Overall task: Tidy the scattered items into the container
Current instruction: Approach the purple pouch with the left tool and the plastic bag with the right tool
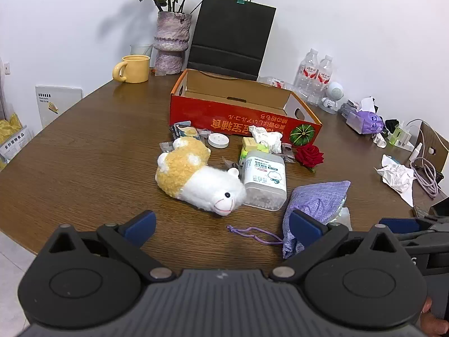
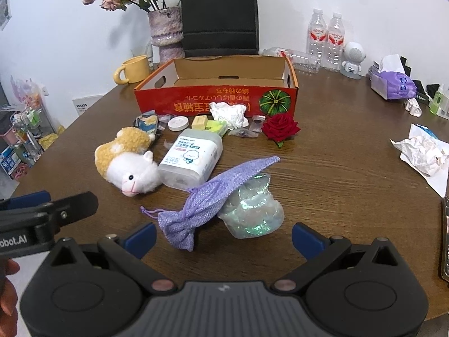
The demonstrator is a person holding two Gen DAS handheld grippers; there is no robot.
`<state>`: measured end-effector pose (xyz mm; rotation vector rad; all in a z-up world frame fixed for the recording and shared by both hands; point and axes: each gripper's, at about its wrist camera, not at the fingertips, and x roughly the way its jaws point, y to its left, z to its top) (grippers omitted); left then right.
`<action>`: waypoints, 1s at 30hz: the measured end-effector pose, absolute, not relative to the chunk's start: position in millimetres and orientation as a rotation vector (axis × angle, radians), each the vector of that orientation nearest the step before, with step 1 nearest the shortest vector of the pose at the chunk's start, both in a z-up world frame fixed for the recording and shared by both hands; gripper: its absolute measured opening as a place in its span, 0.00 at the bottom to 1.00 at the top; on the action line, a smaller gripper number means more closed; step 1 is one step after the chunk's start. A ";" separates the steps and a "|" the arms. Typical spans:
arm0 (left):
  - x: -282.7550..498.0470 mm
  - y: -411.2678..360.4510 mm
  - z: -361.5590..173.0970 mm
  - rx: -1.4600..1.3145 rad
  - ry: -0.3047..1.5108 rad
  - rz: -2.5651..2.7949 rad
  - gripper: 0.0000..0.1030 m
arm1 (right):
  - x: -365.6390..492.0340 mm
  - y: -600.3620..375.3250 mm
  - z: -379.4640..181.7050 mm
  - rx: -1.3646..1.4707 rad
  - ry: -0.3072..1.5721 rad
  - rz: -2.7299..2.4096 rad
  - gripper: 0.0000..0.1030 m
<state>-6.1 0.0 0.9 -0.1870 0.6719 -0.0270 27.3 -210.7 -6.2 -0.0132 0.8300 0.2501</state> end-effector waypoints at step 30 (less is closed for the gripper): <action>5.0 -1.5 -9.9 -0.177 0.726 -0.020 1.00 | 27.3 -211.8 -18.8 -0.007 0.826 0.281 1.00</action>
